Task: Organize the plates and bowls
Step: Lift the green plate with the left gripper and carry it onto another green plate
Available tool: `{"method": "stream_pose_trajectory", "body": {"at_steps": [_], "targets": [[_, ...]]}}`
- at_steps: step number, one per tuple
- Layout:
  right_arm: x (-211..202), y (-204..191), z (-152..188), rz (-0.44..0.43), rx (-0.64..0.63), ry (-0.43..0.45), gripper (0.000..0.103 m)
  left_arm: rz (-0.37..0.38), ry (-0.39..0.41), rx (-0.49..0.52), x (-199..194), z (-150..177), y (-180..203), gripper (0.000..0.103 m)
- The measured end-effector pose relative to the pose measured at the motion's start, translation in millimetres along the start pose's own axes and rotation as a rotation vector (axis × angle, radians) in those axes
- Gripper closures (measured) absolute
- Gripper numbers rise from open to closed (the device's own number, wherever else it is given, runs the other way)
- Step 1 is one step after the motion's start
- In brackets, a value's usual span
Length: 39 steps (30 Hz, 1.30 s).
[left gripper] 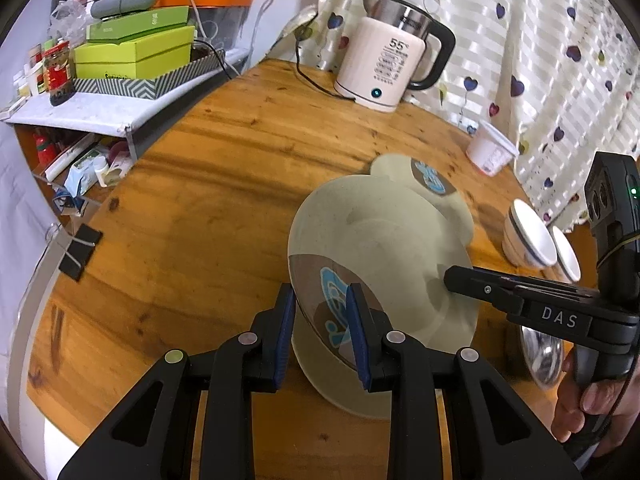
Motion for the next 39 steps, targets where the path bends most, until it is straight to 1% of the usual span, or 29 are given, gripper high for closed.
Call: {"method": "stream_pose_trajectory", "body": {"at_steps": [5, 12, 23, 33, 39], "targets": [[2.9, 8.2, 15.6, 0.009, 0.017, -0.016, 0.077, -0.003, -0.024, 0.012, 3.0, 12.9, 5.8, 0.076], [6.6, 11.3, 22.1, 0.016, 0.025, -0.032, 0.077, -0.007, -0.048, 0.013, 5.5, 21.2, 7.7, 0.076], [9.1, 8.7, 25.3, 0.035, 0.001, -0.028, 0.074, -0.032, -0.045, 0.030, 4.7, 26.5, 9.3, 0.076], [12.2, 6.0, 29.5, 0.049, -0.016, -0.028, 0.072, -0.039, -0.051, 0.032, 6.2, 29.6, 8.9, 0.076], [11.3, 6.0, 29.4, 0.051, -0.028, -0.019, 0.071, -0.019, -0.036, 0.027, 5.7, 29.4, 8.6, 0.075]]}}
Point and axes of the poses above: each gripper's, at about its wrist camera, not at the fingertips, and x roughly the way its jaws point, y to its right, z to its underside, the point moved 7 cm from there along x, roughly the way its jaws point, and after that the axes turned 3 degrees about x, right-handed, at the moved point
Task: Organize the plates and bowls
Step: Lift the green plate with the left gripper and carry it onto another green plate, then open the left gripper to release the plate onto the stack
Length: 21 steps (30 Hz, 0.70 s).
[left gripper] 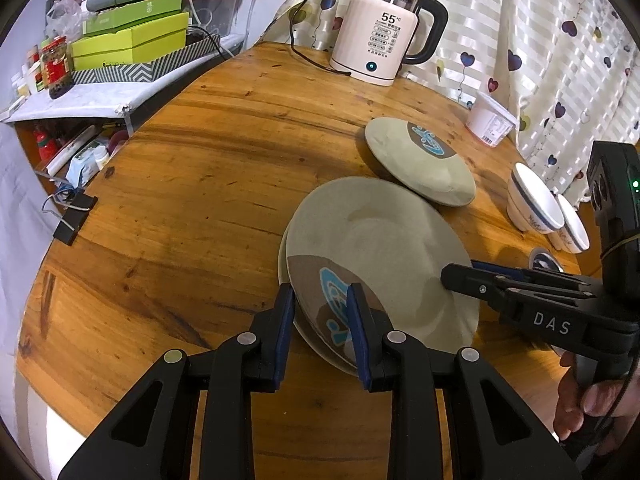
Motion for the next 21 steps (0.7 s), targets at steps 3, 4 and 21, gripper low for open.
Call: {"method": "stream_pose_trajectory", "body": {"at_steps": [3, 4, 21], "targets": [[-1.6, -0.2, -1.9, -0.004, -0.005, 0.010, 0.071, 0.011, 0.001, -0.005, 0.5, -0.3, -1.4, 0.074], [-2.2, -0.4, -2.4, -0.006, -0.005, 0.013, 0.071, 0.015, 0.003, -0.008, 0.5, -0.3, -2.4, 0.074], [-5.2, 1.3, -4.5, -0.020, 0.001, 0.039, 0.078, 0.034, 0.012, -0.035, 2.0, -4.3, -11.1, 0.074]]}}
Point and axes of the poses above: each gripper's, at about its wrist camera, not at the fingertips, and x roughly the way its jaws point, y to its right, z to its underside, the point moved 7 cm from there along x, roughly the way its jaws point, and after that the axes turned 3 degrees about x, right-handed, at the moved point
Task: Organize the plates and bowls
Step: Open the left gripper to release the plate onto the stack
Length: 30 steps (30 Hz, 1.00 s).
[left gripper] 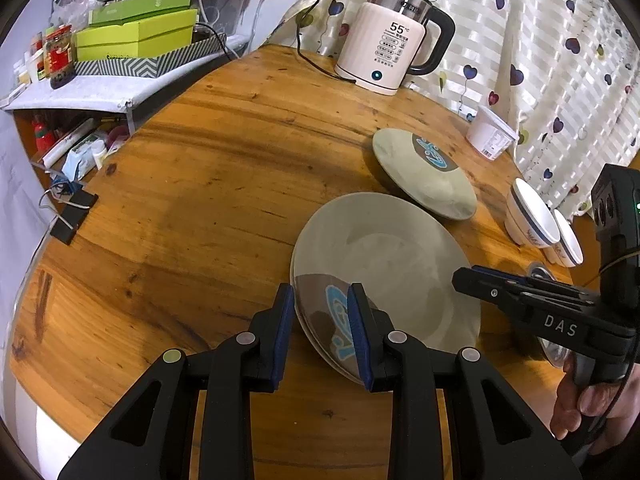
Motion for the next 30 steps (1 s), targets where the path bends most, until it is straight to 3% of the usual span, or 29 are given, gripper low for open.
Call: {"method": "stream_pose_trajectory", "body": {"at_steps": [15, 20, 24, 30], "targets": [[-15.3, 6.4, -5.9, -0.005, 0.030, 0.040, 0.075, -0.006, 0.025, 0.008, -8.6, -9.3, -1.0, 0.074], [-29.4, 12.7, -11.0, -0.003, 0.048, 0.075, 0.061, 0.002, 0.046, 0.026, -14.3, -19.2, 5.1, 0.074], [-37.8, 18.1, -14.6, -0.008, 0.064, 0.102, 0.060, 0.008, 0.056, 0.049, -16.1, -27.8, 13.1, 0.074], [-47.5, 24.9, -15.8, -0.032, 0.098, 0.125, 0.044, 0.022, 0.061, 0.071, -15.5, -35.8, 24.4, 0.074]]}}
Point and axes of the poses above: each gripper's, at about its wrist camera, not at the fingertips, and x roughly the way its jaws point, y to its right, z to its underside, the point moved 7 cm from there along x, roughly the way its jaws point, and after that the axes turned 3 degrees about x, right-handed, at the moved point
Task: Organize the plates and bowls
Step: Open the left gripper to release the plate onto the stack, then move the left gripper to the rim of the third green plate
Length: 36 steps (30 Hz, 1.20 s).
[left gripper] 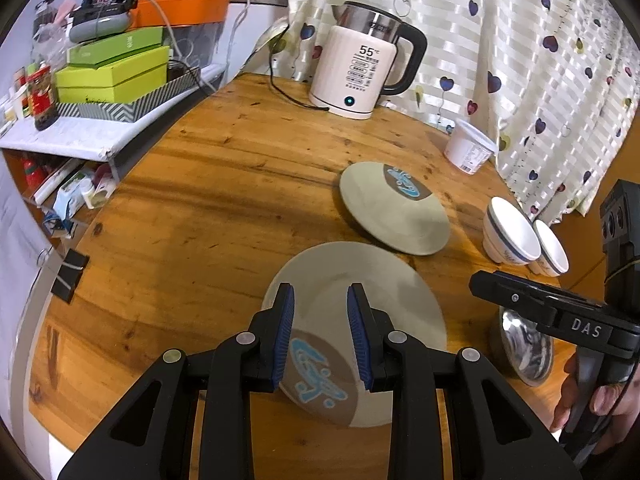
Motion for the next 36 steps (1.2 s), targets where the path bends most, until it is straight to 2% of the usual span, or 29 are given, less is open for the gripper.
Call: {"method": "stream_pose_trajectory", "body": {"at_steps": [5, 12, 14, 16, 17, 36], "targets": [[-6.3, -1.5, -2.3, -0.008, -0.009, 0.013, 0.038, 0.004, -0.008, 0.017, 5.1, -5.2, 7.3, 0.074], [-6.4, 10.5, -7.6, 0.024, 0.021, 0.012, 0.037, 0.035, -0.018, 0.017, 13.5, -13.3, 12.8, 0.074], [-5.5, 16.5, -9.5, 0.033, 0.042, 0.008, 0.037, 0.051, -0.022, 0.015, 15.9, -15.2, 14.4, 0.070], [-5.3, 21.6, -11.4, 0.039, 0.061, 0.007, 0.037, 0.067, -0.019, 0.014, 17.7, -18.4, 16.3, 0.059], [-5.1, 23.7, -12.6, 0.040, 0.070, 0.007, 0.037, 0.072, -0.018, 0.017, 18.5, -19.9, 17.2, 0.058], [13.5, 34.2, -39.1, 0.093, 0.079, 0.004, 0.037, 0.098, -0.056, 0.063, 50.6, -50.7, 28.0, 0.057]]}}
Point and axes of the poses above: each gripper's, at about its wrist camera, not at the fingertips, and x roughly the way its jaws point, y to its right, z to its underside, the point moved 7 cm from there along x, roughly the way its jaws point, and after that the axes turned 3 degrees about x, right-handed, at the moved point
